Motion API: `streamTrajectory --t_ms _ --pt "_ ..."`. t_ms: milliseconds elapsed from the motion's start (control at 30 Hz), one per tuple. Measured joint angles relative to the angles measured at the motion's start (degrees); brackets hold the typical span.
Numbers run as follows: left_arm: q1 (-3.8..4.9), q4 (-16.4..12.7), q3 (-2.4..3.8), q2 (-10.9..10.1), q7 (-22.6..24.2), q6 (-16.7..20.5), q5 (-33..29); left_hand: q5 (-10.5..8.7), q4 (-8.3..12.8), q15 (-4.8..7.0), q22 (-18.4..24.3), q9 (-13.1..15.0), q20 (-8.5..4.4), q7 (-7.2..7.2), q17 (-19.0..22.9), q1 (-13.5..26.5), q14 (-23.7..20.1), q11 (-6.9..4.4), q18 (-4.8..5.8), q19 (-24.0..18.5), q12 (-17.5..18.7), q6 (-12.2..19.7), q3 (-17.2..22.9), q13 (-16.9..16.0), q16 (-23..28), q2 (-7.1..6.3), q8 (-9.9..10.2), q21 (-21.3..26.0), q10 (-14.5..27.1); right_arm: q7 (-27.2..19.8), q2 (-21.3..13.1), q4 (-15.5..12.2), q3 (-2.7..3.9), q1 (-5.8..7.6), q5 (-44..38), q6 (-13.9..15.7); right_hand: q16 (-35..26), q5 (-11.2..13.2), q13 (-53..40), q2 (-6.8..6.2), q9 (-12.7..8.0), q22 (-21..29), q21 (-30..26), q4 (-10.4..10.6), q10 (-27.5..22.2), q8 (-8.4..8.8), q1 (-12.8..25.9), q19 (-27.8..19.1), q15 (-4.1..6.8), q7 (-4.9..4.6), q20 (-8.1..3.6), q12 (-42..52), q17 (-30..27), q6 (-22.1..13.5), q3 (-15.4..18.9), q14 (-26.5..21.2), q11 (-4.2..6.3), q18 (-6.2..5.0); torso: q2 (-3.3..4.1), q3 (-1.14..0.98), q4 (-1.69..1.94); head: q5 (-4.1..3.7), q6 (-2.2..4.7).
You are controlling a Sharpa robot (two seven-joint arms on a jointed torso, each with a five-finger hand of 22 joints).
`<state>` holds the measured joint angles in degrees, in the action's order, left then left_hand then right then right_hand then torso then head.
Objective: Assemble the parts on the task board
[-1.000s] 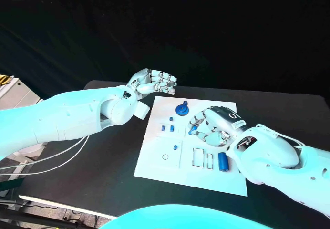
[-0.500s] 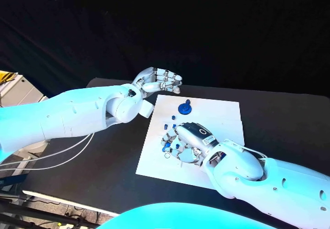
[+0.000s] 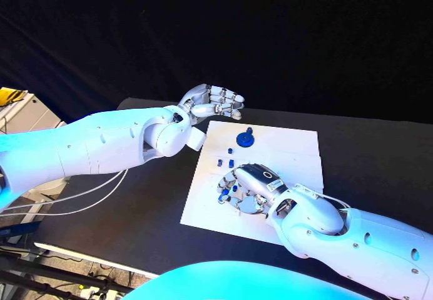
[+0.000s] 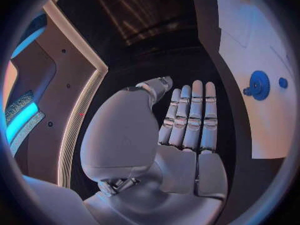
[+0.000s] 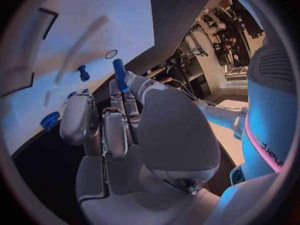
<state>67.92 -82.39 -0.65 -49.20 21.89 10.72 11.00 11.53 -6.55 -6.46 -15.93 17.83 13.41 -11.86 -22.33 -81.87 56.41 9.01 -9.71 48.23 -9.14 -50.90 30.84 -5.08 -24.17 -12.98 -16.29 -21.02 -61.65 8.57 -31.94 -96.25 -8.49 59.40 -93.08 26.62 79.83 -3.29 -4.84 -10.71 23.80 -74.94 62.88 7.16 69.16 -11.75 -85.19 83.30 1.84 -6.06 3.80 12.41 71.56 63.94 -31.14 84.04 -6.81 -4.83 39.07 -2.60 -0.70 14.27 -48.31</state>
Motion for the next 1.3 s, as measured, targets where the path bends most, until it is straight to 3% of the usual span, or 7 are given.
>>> streamTrajectory --t_ms 1233,1300 --pt "0.01 -0.24 -0.01 -0.17 -0.05 -0.15 0.0 0.0 0.0 0.0 0.06 0.0 -0.2 0.0 -0.09 0.0 0.0 0.0 0.0 0.2 0.0 0.0 0.0 0.0 0.0 0.0 0.0 0.0 0.0 2.58 2.97 3.17 -0.64 -0.22 -4.26 -3.37 0.0 -0.01 -1.34 -0.13 0.12 0.02 -1.06 -0.1 -0.04 0.02 0.67 0.0 0.11 0.0 0.0 -0.28 -0.44 -0.01 -0.1 -0.11 0.04 -0.01 0.01 0.02 0.06 0.59 -0.59" --pt "0.01 -0.27 -0.01 -0.17 -0.06 -0.15 0.0 0.0 0.0 0.0 0.05 0.0 -0.2 0.0 -0.09 0.0 0.0 0.0 0.0 0.2 0.0 0.0 0.0 0.0 0.0 0.0 0.0 0.0 0.0 2.59 3.05 3.18 -0.68 -0.19 -4.5 -3.58 0.0 -0.01 -2.29 0.05 0.14 0.02 -1.89 -1.07 -0.05 0.25 1.63 -0.35 0.1 -0.48 -0.07 -0.62 -0.58 -0.5 -0.77 -0.11 0.05 -0.01 0.01 0.02 0.04 0.6 -0.63"
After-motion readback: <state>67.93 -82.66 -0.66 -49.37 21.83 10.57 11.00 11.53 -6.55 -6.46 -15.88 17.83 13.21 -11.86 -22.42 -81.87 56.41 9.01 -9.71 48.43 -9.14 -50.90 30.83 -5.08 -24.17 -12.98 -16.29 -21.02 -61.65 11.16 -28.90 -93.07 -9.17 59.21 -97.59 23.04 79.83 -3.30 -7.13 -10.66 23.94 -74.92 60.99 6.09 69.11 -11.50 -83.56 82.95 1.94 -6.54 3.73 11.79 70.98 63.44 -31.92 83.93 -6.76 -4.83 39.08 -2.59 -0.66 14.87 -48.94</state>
